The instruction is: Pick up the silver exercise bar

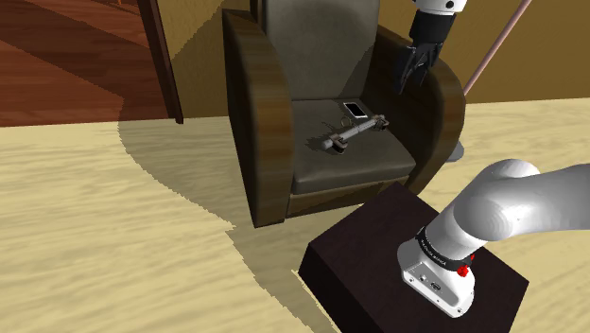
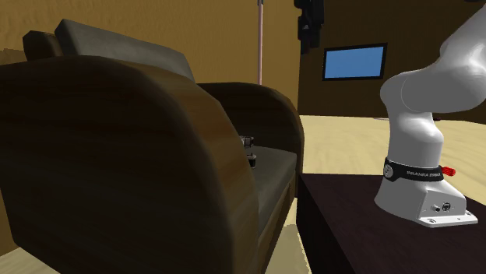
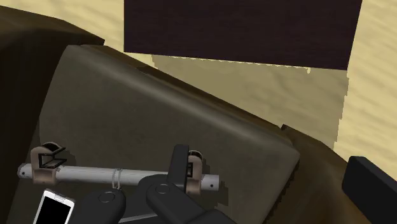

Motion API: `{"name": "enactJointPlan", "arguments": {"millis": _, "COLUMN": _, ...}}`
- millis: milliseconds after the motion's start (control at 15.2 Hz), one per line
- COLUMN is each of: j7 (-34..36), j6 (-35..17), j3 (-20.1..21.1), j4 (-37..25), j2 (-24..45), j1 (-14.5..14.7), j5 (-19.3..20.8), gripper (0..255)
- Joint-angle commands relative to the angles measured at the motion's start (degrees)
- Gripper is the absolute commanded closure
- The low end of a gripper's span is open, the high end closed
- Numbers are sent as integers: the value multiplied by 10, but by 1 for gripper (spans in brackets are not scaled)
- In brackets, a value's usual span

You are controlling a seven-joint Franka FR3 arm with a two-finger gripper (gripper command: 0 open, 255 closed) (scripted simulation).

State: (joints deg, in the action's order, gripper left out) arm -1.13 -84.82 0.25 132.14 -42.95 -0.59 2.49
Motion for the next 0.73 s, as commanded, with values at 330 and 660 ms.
{"name": "enactJointPlan", "arguments": {"millis": 330, "j7": -34, "j6": -82, "j3": -34, "j4": 17, "j2": 66, "j1": -10, "j5": 19, "gripper": 0}}
{"name": "enactJointPlan", "arguments": {"millis": 660, "j7": -67, "j6": -161, "j3": -65, "j4": 14, "j2": 148, "j1": -19, "j5": 30, "gripper": 0}}
